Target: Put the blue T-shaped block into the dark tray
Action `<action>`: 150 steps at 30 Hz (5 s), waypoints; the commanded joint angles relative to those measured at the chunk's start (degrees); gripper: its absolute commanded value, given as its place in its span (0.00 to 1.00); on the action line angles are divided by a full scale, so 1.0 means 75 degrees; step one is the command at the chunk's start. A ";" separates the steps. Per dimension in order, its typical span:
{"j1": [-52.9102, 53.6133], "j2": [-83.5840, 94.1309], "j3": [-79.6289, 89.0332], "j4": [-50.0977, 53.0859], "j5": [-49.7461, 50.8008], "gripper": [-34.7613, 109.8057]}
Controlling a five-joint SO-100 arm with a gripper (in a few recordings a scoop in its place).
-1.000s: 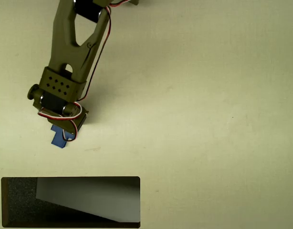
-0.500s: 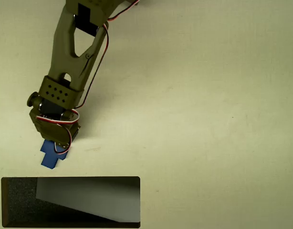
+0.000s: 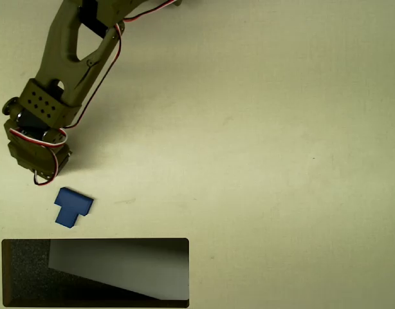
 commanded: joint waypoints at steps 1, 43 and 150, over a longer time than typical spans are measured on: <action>-0.0152 -0.0082 -0.0375 -0.0176 0.0082 0.24; -0.3855 -0.5590 -0.4805 -0.8719 -0.0082 0.24; -0.4172 -0.6129 -0.4652 -1.0020 0.0164 0.24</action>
